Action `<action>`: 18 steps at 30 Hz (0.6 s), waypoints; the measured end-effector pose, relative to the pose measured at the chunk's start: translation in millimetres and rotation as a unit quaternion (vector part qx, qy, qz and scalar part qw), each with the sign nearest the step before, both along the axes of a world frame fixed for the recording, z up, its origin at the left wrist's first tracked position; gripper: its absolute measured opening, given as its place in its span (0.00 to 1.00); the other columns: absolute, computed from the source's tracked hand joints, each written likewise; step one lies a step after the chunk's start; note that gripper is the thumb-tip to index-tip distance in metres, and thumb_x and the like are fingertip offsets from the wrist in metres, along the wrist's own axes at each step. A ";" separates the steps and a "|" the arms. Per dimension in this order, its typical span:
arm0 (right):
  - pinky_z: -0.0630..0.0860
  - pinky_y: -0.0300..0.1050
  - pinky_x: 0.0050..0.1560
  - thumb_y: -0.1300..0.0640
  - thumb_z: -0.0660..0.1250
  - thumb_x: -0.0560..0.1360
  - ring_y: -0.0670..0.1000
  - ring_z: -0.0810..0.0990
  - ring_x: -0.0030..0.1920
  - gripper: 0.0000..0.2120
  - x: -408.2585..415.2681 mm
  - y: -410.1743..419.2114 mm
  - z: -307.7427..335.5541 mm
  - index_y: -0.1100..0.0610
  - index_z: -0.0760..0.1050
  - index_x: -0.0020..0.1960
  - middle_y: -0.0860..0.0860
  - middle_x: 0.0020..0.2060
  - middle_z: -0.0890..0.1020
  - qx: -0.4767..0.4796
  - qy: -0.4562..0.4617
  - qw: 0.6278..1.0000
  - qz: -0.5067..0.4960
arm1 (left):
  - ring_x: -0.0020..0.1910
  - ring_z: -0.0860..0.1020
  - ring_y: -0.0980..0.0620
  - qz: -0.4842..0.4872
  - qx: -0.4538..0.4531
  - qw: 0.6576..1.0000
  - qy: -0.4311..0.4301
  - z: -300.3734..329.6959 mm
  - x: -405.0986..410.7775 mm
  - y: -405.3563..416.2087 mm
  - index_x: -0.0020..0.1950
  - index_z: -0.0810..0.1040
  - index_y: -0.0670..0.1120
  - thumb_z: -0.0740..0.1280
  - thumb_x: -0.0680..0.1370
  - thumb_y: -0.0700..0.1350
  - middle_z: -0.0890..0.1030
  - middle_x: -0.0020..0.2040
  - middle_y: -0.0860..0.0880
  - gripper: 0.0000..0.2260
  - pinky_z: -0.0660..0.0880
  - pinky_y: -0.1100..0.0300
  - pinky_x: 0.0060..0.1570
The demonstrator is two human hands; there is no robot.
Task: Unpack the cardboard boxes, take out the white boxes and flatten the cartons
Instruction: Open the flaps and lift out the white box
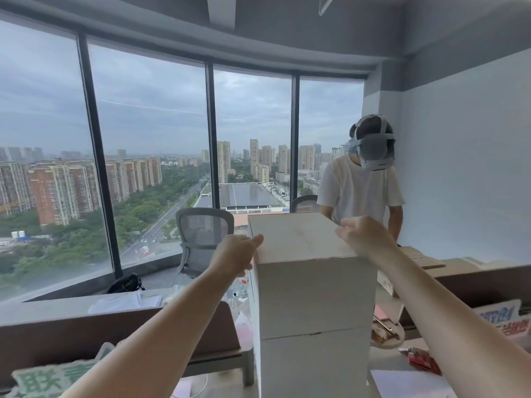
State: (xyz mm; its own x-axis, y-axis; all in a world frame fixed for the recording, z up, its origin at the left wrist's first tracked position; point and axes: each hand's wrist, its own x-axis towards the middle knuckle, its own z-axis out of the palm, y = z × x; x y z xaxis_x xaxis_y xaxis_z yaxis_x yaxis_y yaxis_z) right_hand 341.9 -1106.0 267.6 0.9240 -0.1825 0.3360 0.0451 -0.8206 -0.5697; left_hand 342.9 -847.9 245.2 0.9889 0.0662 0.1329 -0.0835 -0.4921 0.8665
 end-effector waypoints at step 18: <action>0.78 0.42 0.46 0.53 0.62 0.76 0.41 0.81 0.45 0.12 -166.8 325.9 -205.7 0.49 0.84 0.50 0.40 0.45 0.85 0.001 -0.087 0.946 0.313 | 0.42 0.79 0.66 0.039 0.120 0.992 -0.003 -200.9 -191.3 278.0 0.59 0.83 0.52 0.66 0.80 0.51 0.84 0.45 0.58 0.10 0.77 0.65 0.45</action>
State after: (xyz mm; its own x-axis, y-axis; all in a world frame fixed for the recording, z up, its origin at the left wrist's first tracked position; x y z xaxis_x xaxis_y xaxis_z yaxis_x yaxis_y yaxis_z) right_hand 175.1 -780.1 62.0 0.7819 0.3805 0.4938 0.6148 -0.6014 -0.5102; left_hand 151.6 -569.8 44.3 0.9813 0.1076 0.1596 -0.0422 -0.6889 0.7236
